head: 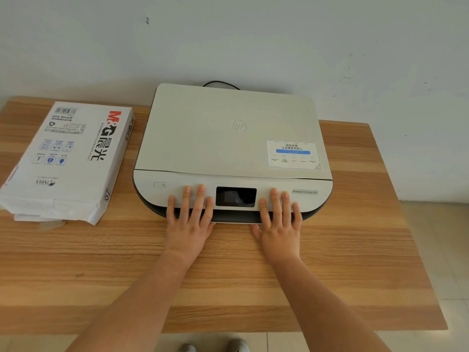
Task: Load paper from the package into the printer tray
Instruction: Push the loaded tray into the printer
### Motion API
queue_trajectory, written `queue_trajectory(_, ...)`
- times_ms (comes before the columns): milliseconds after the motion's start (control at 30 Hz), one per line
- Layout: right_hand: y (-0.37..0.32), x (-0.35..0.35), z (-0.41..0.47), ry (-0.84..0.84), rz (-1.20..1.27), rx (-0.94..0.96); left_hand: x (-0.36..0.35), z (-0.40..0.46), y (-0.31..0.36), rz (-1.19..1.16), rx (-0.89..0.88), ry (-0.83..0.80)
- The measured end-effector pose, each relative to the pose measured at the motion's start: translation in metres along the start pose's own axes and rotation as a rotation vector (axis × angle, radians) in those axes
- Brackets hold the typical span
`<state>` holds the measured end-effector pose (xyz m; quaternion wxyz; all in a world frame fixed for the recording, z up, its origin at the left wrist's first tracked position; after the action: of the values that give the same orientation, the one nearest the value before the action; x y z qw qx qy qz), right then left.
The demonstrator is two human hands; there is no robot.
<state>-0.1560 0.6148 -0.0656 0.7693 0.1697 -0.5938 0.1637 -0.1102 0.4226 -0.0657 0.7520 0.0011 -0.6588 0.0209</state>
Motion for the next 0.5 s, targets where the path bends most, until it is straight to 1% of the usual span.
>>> queue_trajectory(233,-0.002,0.004,-0.001,-0.079,0.020,-0.032,-0.001,0.000,0.002,-0.004,0.041,-0.079)
queue_trajectory(367,-0.007,0.015,-0.002,-0.181,0.045,-0.065,0.007,-0.002,0.003,0.040,0.069,-0.143)
queue_trajectory(500,-0.006,0.031,-0.004,-0.253,0.054,-0.054,0.021,-0.005,0.005,0.049,0.057,-0.191)
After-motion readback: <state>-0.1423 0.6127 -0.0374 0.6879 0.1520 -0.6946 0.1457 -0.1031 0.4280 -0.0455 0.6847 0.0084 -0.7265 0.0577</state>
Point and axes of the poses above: each hand's wrist, its own z-axis towards the middle knuckle, its own x-axis out of the back of the hand, y = z × x, the point moved 8 cm from there along z, towards the middle knuckle, and after that the axes turned 3 degrees about x, right-handed, at the moved point
